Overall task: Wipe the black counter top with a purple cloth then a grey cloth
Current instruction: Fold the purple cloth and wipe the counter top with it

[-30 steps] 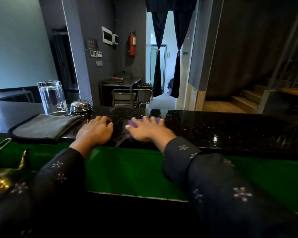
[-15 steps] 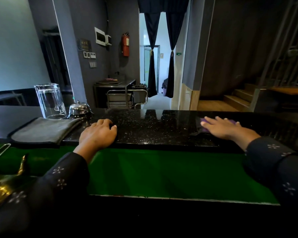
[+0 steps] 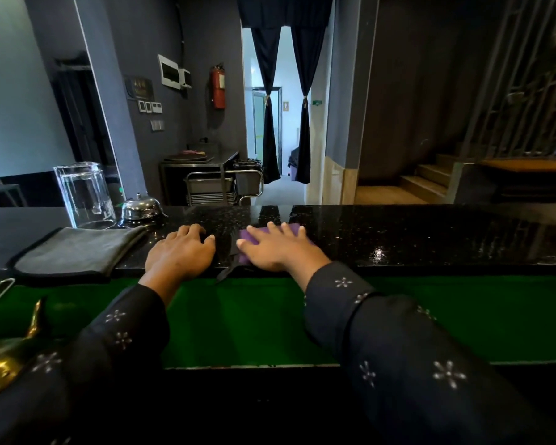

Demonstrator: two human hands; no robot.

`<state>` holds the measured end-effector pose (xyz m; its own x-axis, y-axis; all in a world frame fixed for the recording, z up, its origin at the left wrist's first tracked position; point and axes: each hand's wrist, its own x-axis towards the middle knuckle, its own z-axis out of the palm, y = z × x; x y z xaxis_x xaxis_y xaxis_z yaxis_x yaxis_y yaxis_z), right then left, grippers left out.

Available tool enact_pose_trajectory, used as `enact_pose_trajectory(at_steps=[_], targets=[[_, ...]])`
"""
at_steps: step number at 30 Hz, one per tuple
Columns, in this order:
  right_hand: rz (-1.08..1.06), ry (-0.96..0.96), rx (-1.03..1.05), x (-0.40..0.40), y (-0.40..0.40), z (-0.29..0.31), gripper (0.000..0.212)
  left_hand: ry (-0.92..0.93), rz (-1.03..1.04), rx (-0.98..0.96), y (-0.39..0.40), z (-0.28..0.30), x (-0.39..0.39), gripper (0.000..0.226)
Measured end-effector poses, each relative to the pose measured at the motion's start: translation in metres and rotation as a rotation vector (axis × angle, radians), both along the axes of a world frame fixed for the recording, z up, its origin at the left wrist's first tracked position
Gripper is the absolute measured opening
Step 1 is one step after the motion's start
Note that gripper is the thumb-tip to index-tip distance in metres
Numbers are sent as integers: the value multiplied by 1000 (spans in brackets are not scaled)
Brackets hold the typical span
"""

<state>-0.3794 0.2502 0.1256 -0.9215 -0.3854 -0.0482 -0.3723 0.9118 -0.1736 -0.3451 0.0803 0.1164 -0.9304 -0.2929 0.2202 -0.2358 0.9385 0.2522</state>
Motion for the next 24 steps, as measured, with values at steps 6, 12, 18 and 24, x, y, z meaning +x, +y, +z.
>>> enact_pose_trajectory(at_steps=[6,12,18,24], targets=[[-83,-5,-21,-13,79,0,65,-14,-28,-7,-3,0,2,52],[-406,-2,45,-32,197,3,66,-6,-22,-13,-2,-1,1,52],[-506,-6,38,-23,205,7,64,6,-9,-9,2,1,0,52],[-303,17,5,-6,216,1,64,26,-8,-89,7,7,-2,47]])
